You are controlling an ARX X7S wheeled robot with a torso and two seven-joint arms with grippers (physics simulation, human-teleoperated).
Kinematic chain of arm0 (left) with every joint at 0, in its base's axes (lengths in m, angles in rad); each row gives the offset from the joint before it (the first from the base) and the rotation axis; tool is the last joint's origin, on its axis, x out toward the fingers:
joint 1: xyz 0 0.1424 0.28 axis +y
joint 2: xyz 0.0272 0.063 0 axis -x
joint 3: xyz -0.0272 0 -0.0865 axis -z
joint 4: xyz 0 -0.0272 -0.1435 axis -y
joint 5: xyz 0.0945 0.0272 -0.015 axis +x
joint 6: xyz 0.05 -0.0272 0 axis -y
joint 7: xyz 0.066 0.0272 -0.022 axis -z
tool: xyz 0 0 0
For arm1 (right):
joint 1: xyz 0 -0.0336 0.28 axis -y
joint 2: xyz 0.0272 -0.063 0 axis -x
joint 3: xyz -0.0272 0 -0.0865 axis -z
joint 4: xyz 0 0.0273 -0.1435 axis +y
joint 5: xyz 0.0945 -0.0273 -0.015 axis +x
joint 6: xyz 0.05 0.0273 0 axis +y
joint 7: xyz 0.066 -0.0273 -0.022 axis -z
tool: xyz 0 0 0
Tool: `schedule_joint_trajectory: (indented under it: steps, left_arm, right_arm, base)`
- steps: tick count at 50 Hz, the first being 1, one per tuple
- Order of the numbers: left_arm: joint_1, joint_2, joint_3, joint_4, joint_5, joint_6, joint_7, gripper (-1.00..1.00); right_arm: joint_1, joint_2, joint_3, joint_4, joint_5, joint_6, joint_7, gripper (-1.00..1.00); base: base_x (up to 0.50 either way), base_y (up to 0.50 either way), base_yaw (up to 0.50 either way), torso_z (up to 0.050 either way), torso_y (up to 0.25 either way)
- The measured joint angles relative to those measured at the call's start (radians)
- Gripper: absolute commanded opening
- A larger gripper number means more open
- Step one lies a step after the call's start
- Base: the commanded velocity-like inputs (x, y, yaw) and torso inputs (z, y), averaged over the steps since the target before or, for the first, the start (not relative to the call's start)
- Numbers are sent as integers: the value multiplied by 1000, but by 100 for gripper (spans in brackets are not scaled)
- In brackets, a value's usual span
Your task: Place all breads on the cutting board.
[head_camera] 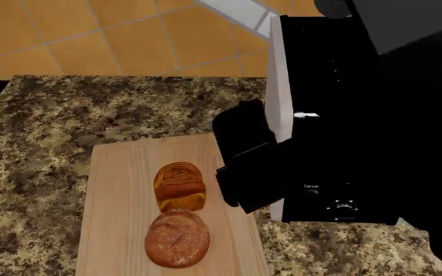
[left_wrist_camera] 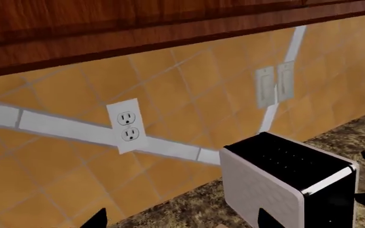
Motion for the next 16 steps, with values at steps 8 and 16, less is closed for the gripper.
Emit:
schedule_joint_trajectory:
  steps: [8,16]
  left_arm:
    - [159,-113,-149,162,-49,118,-37,100]
    - [412,-184,-401,302,-77,186,-68,100]
  right_arm:
    - [-50,124,74,-138,-30,-93,7,100]
    - [-172,295,134,-308,-104,-260,-29,100]
  base:
    - [0,0,0,0,0]
    - [0,0,0,0,0]
